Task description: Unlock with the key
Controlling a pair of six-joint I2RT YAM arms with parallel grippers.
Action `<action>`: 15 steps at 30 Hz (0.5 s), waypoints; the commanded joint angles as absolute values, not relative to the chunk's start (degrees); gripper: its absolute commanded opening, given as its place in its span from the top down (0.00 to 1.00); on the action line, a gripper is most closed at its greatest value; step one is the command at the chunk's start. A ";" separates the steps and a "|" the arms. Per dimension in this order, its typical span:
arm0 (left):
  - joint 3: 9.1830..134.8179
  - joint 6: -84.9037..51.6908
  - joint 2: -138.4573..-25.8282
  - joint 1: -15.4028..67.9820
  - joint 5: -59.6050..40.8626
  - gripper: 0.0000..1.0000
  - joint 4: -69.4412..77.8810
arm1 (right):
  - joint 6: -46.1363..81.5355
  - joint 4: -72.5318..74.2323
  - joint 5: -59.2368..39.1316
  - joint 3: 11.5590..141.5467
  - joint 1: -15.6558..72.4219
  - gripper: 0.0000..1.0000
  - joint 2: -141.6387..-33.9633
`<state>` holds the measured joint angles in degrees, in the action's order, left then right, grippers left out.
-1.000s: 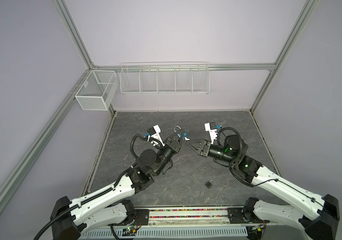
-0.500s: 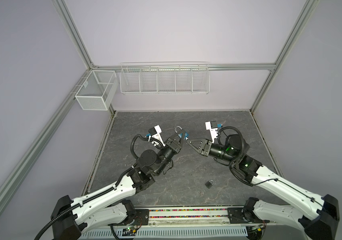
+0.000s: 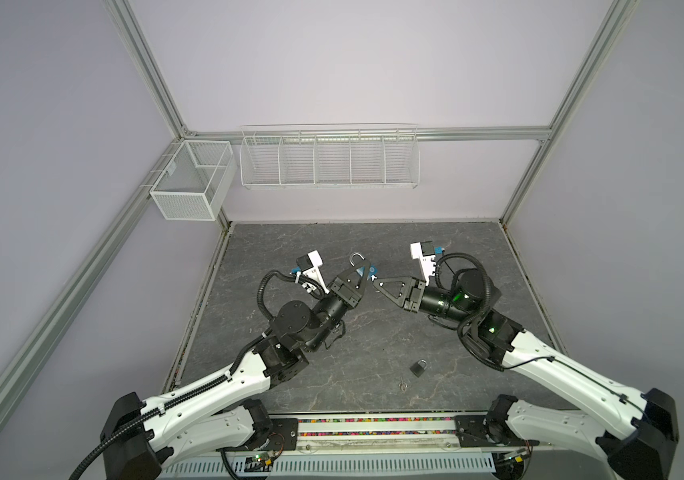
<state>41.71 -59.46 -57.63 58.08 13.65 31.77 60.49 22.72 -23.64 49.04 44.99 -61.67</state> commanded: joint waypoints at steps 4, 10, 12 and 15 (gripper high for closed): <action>41.78 -57.02 -58.52 58.29 4.65 1.00 23.84 | 63.27 34.16 -26.03 54.19 45.36 0.94 -63.65; 42.30 -60.59 -58.18 59.21 5.23 1.00 20.09 | 60.98 32.60 -21.89 53.73 45.41 0.94 -63.22; 43.31 -60.64 -58.80 59.34 4.87 1.00 19.56 | 59.60 30.57 -22.53 55.62 45.97 0.94 -64.01; 44.18 -59.39 -58.02 59.19 7.16 1.00 19.47 | 56.17 24.56 -21.70 56.54 46.90 0.94 -63.29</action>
